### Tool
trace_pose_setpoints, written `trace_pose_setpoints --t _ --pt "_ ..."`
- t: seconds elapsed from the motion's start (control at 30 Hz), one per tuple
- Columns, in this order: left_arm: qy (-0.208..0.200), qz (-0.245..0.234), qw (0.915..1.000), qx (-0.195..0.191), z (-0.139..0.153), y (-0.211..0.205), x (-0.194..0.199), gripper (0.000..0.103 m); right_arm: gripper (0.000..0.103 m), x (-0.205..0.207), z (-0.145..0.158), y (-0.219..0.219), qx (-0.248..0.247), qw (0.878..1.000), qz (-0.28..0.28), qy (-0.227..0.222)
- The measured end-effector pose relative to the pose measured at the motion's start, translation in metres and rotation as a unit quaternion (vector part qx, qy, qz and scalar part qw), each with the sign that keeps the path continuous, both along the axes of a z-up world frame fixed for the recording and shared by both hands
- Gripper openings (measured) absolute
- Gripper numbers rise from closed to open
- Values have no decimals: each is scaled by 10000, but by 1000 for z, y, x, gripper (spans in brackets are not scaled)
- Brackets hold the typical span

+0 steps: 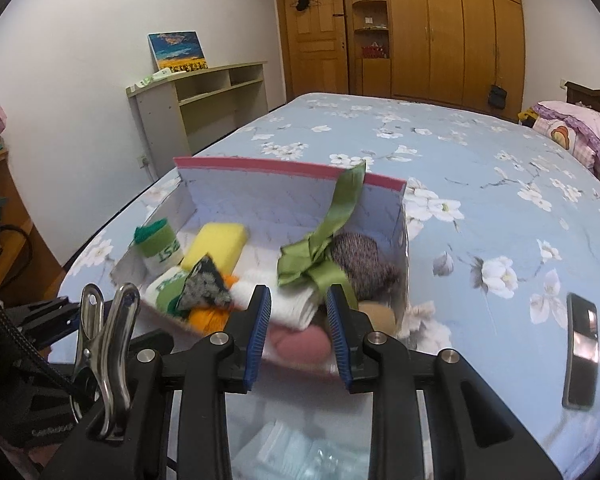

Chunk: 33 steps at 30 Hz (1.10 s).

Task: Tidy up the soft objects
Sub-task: 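Withdraw both tools from the box toward the blue mask and plastic bag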

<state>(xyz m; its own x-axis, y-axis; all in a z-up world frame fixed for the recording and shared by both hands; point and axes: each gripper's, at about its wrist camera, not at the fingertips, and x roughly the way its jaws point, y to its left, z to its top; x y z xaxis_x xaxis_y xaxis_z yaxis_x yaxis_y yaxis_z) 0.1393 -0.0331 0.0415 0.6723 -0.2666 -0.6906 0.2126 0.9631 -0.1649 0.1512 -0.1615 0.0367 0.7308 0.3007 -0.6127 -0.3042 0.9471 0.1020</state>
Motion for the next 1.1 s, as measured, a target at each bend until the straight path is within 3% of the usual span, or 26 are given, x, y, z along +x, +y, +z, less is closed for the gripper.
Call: trace_pose_setpoints --t 0.33,0.7,1.1 --pt "200 -233 9995 -96 -8 -9 -26 52 31 -46 -10 -13 94 9999 -39 136" --pt "475 -520 9973 -185 -25 -24 -52 52 36 -88 -27 -30 -164 9997 -121 116" --pt "803 -877 9928 -131 -43 -45 -61 52 41 -99 -50 -58 -177 9983 -427 369"
